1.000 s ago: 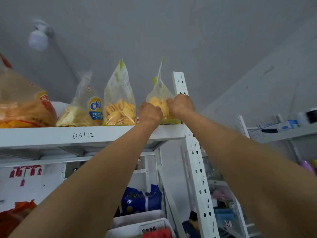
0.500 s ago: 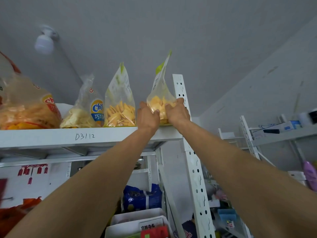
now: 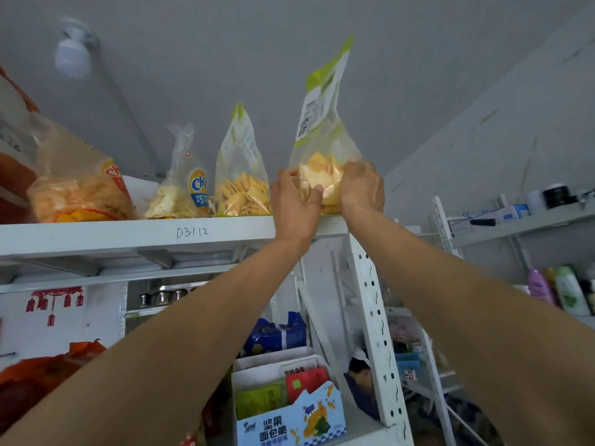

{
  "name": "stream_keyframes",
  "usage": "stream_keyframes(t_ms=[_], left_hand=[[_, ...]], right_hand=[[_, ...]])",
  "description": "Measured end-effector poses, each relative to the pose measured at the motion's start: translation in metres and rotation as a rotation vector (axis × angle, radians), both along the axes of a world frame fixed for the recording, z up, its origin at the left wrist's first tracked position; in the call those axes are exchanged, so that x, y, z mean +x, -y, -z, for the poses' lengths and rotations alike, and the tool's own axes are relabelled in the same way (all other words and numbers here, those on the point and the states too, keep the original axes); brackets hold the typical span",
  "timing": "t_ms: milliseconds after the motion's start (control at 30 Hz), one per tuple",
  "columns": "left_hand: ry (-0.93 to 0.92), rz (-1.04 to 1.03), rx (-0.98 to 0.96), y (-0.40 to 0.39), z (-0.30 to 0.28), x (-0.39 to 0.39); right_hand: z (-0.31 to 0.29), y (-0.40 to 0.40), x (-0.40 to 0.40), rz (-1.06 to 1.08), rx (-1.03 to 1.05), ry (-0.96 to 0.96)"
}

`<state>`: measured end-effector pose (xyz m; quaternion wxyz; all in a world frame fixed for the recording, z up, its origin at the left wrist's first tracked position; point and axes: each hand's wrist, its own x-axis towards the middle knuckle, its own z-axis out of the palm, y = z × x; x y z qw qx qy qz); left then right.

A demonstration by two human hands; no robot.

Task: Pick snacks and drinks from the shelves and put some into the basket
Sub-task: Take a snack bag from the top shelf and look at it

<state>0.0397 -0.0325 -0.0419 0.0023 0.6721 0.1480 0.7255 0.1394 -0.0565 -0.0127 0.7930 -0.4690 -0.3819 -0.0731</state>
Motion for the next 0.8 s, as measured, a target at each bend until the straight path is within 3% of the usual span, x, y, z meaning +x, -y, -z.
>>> stream_keyframes(t_ms=[167,300,500,633,800], left_hand=[[-0.087,0.156,0.050,0.035,0.023,-0.034],[-0.157,0.160,0.030,0.052,0.032,-0.074],[-0.098,-0.023,-0.302,0.050,0.034,-0.138],[-0.056,0.175,-0.577,0.048,0.045,-0.187],[-0.240,0.478,-0.700,0.054,0.080,-0.246]], right_hand=[[0.021,0.026,-0.011,0.099,0.096,-0.087],[0.046,0.048,-0.021,0.079,0.089,-0.114],[0.097,0.061,-0.050,-0.291,0.071,-0.172],[0.130,0.074,-0.076,-0.592,-0.025,-0.172],[0.170,0.084,-0.111,-0.770,-0.144,-0.116]])
